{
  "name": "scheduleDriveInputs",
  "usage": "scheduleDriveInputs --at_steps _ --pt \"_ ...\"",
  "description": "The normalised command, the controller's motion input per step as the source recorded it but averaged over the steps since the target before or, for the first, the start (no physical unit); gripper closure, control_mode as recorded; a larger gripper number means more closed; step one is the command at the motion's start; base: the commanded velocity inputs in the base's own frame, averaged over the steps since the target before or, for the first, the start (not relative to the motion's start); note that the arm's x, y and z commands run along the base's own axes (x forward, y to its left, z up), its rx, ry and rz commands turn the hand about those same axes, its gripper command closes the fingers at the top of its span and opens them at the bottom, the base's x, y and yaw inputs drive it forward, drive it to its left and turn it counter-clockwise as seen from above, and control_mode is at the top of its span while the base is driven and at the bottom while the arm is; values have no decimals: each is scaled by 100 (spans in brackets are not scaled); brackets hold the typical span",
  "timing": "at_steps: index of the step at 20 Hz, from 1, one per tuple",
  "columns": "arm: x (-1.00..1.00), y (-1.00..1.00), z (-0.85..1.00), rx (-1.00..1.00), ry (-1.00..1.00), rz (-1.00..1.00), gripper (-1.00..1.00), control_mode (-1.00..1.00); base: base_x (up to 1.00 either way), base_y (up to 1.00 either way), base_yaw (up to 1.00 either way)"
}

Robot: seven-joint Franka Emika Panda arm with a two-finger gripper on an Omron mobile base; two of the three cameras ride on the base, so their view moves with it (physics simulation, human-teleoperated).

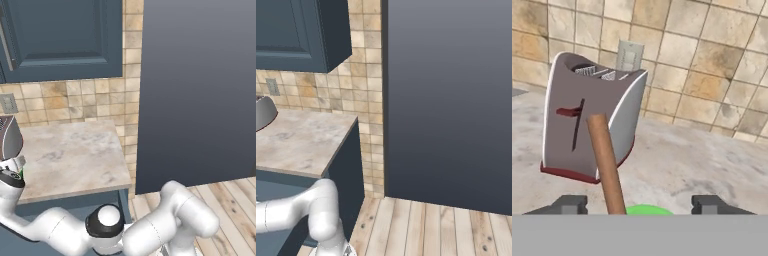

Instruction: Pick up the straw from the left drawer and put it inside the smoothie cup.

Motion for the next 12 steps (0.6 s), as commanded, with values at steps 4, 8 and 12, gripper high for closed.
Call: scheduleDriveInputs --at_steps 4,8,12 --pt "0 -47 0 4 0 0 -100 -100 0 0 0" --pt "0 -41 15 2 0 0 -100 -100 0 0 0" --pt "-11 -38 75 0 -17 0 -100 -100 0 0 0"
